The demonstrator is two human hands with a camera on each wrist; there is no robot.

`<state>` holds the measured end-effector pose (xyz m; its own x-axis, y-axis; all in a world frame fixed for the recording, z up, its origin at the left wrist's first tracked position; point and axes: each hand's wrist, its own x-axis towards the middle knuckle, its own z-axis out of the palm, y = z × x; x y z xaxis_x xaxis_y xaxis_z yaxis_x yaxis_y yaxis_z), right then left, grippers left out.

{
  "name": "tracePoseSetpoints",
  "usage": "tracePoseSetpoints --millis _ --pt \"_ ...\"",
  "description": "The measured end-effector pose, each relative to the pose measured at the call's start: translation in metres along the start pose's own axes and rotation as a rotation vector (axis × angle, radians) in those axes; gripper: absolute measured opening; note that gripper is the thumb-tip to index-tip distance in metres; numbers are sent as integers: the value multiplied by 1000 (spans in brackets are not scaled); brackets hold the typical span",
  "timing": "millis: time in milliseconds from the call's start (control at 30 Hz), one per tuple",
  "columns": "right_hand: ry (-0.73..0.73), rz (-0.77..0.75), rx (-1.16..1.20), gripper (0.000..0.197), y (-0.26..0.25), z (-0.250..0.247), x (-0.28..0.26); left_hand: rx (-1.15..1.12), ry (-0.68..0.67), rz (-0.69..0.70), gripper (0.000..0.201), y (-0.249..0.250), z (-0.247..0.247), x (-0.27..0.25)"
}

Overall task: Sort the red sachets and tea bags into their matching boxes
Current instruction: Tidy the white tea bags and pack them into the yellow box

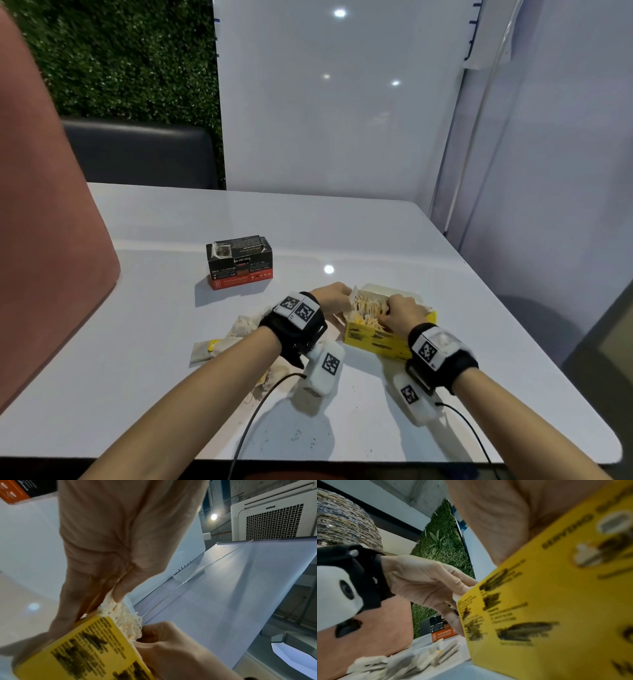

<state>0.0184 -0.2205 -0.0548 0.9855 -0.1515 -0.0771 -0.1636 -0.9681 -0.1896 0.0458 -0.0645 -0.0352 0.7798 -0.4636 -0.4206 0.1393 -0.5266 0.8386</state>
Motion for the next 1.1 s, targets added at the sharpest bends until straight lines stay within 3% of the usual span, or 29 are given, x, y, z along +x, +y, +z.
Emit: tracePoseSetpoints --millis 100,233,333,433,500,567,700,833,900,967,1033,1100 --pt "7 25 12 16 -2 -1 1 -30 -22 11 39 1 -1 -7" --pt "-21 30 66 19 -2 -3 -1 177 36 117 59 2 -21 -36" --pt "-18 7 177 34 1 -9 -10 240 141 218 51 -10 -57 -79" --pt "119 -94 182 15 -7 -22 -32 180 240 217 38 -42 -94 -125" --pt "237 -206 181 18 -24 -30 -52 173 294 144 27 -69 -107 -151" --pt "263 -341 200 19 -47 -32 -72 231 315 18 17 -94 -108 -169" --pt "5 -544 79 25 -88 -13 -83 466 302 -125 7 -123 -91 -180" --pt "-265 -760 -103 51 -121 14 -85 822 283 -88 64 -124 -68 -172" --pt "-310 -860 -217 63 -136 25 -86 911 257 -81 91 -124 -58 -164" --pt "-313 -886 -303 71 -148 31 -88 949 233 -127 104 -126 -54 -155" --pt "-304 -887 -356 70 -156 30 -91 955 241 -160 94 -128 -55 -149" --pt "-269 -889 -394 55 -162 30 -92 930 275 -157 68 -128 -59 -146"
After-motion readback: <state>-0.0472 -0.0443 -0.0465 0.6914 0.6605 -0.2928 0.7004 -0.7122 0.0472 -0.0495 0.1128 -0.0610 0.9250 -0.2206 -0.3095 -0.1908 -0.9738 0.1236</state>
